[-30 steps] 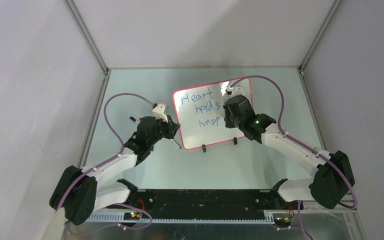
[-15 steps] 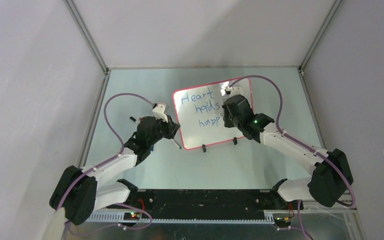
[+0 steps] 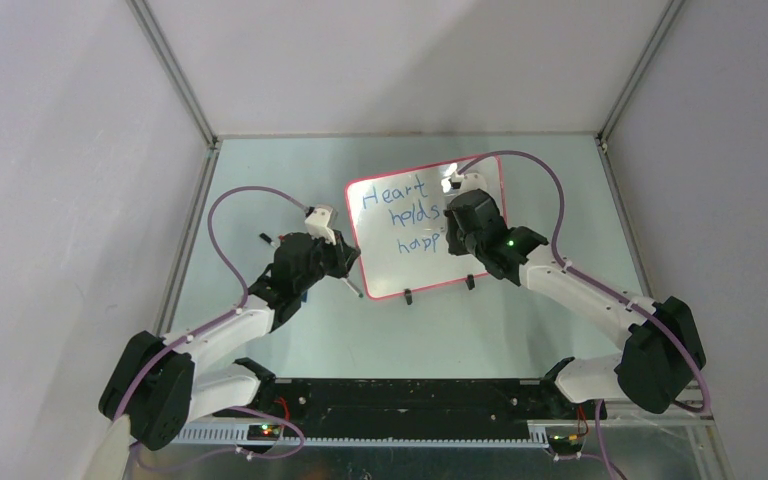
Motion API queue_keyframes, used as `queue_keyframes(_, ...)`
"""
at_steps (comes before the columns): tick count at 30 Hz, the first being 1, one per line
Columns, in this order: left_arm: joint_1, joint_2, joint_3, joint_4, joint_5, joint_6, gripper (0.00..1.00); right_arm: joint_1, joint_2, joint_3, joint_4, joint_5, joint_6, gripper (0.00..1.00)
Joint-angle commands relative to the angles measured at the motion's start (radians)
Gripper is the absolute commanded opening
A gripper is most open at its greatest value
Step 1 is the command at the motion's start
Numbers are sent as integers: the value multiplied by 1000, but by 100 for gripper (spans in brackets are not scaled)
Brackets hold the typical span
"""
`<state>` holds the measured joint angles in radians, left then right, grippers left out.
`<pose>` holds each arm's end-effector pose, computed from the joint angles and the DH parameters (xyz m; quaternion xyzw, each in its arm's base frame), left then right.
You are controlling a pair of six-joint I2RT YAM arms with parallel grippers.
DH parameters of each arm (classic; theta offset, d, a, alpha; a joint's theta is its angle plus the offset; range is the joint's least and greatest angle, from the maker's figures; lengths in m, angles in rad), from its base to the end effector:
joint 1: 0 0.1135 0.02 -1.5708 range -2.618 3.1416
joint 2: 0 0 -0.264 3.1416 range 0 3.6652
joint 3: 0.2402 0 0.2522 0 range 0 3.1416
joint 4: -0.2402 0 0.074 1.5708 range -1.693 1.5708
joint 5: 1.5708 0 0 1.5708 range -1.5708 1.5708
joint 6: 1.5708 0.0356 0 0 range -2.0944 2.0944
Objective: Write a sentence on the whiteboard
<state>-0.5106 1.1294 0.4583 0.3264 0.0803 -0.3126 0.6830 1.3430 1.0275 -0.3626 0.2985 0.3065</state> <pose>0.2075 -0.1195 0.2099 0.1038 0.8110 -0.2601 0.5138 0.2362 0.1787 0.2839 -0.1039 0.8883 0.0846 0.4394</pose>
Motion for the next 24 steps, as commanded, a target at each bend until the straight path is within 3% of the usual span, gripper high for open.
queue_keyframes(1, -5, -18, 12, 18, -14, 26, 20, -5, -4, 0, -6, 15, 13, 0)
queue_keyframes(24, -5, -25, 11, 13, -16, 27, 20, 16, 13, -23, -38, 9, 24, 0)
